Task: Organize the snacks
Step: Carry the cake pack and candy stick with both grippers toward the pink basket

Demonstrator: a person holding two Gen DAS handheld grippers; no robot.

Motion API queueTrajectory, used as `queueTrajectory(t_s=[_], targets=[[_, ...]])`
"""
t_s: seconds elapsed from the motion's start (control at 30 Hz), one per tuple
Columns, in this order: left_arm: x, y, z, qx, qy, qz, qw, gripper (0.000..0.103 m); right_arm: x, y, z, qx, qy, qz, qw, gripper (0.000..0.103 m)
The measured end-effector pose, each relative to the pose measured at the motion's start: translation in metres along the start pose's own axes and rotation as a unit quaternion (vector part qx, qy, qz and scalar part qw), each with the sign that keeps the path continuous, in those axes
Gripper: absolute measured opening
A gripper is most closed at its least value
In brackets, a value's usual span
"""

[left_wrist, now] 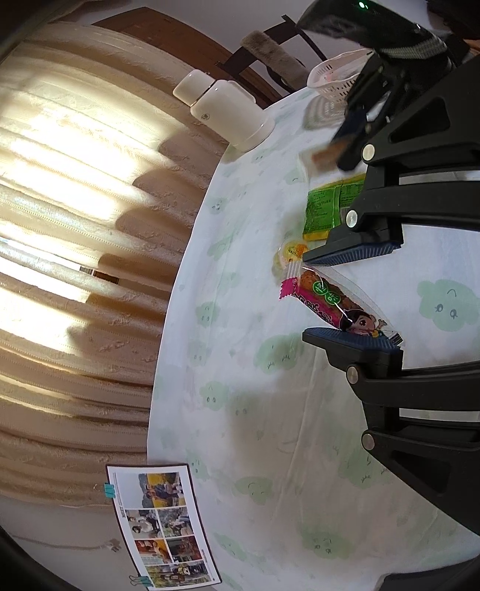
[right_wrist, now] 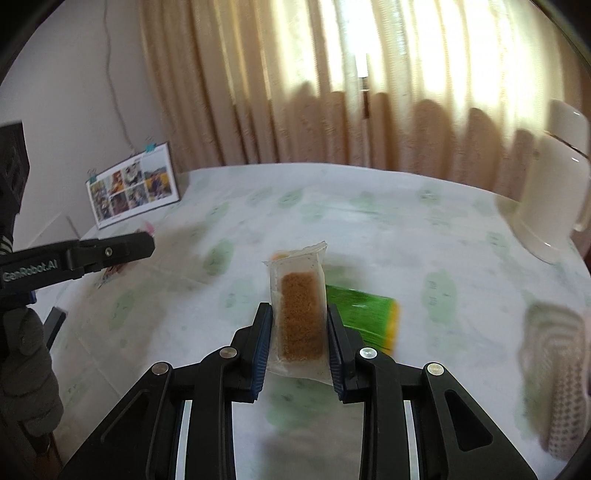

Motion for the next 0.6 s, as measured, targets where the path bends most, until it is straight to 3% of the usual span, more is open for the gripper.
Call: queueTrajectory(t_s=[0.3, 0.6], targets=[[0.012, -0.009, 0.009, -0.014, -0.017, 0.000, 0.9998, 0.031, 0.077, 0.052, 0.011, 0.032, -0.073, 0.061, 0.995, 0.030], [0.023, -0.015, 0.017, -0.023, -0.035, 0.002, 0.9991, 0.031, 0.153, 0.100, 0.024, 0.062, -0.139, 0.133, 0.979, 0.030]])
Point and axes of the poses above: each gripper's, at about its wrist camera, not at the fingertips, and y roughly against the way its jaws point, x to its right, z to its underside, the point moved 7 cm from there along -y, roughly the way its jaws point, and after that the axes turned 4 degrees about z, right-handed, at the moved point
